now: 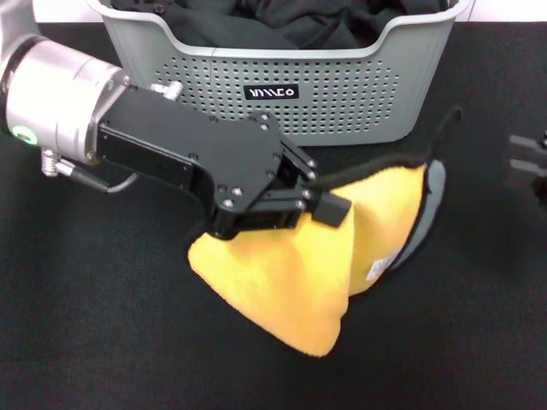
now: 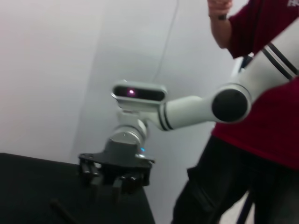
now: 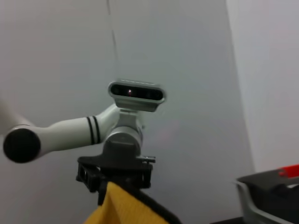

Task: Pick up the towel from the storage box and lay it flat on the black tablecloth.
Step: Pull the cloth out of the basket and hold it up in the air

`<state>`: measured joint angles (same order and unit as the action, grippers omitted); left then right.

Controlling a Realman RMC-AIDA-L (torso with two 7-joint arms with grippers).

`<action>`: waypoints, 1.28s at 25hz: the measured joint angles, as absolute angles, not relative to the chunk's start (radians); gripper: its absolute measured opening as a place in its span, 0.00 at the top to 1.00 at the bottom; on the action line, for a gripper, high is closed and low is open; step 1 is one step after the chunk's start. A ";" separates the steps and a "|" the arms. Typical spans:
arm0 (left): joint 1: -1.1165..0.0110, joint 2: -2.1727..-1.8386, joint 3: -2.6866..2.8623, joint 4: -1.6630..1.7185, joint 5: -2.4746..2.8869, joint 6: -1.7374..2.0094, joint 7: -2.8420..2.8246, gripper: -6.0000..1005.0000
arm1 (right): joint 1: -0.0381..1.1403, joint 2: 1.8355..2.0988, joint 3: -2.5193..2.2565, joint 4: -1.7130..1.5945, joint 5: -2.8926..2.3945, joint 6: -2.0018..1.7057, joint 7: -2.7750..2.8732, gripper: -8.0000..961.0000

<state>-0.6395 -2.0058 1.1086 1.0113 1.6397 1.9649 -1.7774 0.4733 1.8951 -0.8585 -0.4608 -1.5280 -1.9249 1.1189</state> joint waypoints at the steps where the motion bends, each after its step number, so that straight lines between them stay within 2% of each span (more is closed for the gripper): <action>1: -0.640 -2.006 1.116 1.012 1.638 1.968 -1.776 0.99 | 0.483 1.895 -0.864 -0.459 -1.528 -1.925 1.124 0.81; 4: -0.641 -2.008 1.123 1.013 1.636 1.982 -1.772 0.99 | 0.509 1.901 -0.877 -0.454 -1.529 -1.914 1.130 0.79; 9: -0.643 -2.012 1.124 1.014 1.624 1.986 -1.762 0.99 | 0.542 1.909 -0.908 -0.448 -1.536 -1.900 1.162 0.55; 21: -0.643 -2.014 1.123 1.018 1.603 2.012 -1.736 0.99 | 0.541 1.916 -0.924 -0.437 -1.552 -1.874 1.167 0.45; 32: -0.651 -2.024 1.122 1.019 1.603 2.012 -1.735 0.99 | 0.605 1.932 -0.971 -0.407 -1.553 -1.870 1.160 0.45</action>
